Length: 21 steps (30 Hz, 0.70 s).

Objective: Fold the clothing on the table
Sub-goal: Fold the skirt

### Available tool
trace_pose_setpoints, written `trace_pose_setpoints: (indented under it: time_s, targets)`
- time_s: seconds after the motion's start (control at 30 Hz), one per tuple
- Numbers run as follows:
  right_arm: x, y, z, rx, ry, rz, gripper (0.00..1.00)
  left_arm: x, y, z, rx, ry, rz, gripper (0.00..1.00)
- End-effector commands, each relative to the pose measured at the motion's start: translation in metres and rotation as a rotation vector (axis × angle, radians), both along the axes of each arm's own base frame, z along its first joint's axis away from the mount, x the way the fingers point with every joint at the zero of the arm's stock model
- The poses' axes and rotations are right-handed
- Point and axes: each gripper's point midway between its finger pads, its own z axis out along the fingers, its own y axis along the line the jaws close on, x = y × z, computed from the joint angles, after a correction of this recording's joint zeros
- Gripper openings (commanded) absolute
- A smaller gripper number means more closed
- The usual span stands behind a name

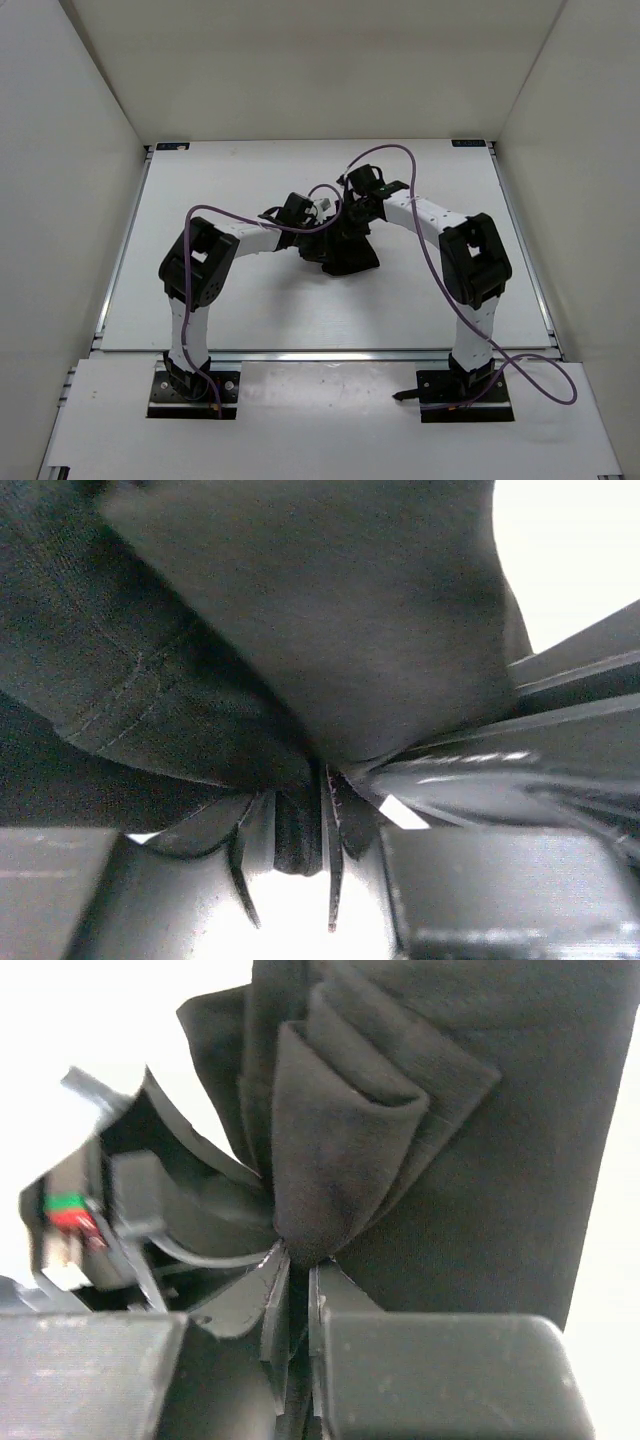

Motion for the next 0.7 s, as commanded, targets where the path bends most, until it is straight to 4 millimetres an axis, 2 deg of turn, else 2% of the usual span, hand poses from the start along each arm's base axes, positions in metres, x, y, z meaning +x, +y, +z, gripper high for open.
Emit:
trace_pose_setpoints:
  time_s: [0.0,0.1,0.17,0.23,0.27,0.33,0.5,0.53,0.57,0.6,0.63,0.67]
  targets:
    - [0.018,0.03,0.024,0.088,-0.07,0.027,0.0,-0.008,0.015,-0.022,0.052,0.045,0.022,0.33]
    - [0.022,0.032,0.019,0.076,-0.069,0.038,0.0,-0.012,0.017,-0.022,0.048,0.048,0.018,0.33]
    - [0.022,0.032,0.016,0.066,-0.061,0.036,0.14,-0.011,0.019,-0.021,0.046,0.055,0.027,0.35]
    - [0.024,0.029,0.022,0.062,-0.069,0.023,0.36,-0.01,0.024,-0.015,0.032,0.057,0.041,0.4]
    - [0.028,0.027,0.029,0.07,-0.088,0.016,0.4,-0.008,0.027,-0.008,0.023,0.051,0.048,0.45]
    - [0.029,0.021,0.037,0.084,-0.106,0.004,0.39,-0.009,0.034,0.0,0.01,0.05,0.063,0.47]
    - [0.042,-0.002,0.09,0.181,-0.213,-0.074,0.4,-0.002,0.057,0.042,-0.016,-0.029,0.102,0.54]
    - [0.043,-0.009,0.097,0.194,-0.229,-0.091,0.39,-0.002,0.065,0.043,-0.007,-0.034,0.116,0.54]
    - [0.042,-0.014,0.094,0.197,-0.23,-0.102,0.39,0.0,0.073,0.049,-0.014,-0.037,0.145,0.55]
    - [0.044,-0.019,0.107,0.223,-0.261,-0.112,0.39,0.003,0.078,0.058,-0.027,-0.065,0.155,0.57]
    - [0.043,-0.026,0.105,0.223,-0.262,-0.129,0.39,-0.001,0.082,0.058,-0.03,-0.057,0.168,0.58]
    - [0.044,-0.029,0.104,0.22,-0.276,-0.133,0.36,0.004,0.09,0.066,-0.036,-0.076,0.193,0.61]
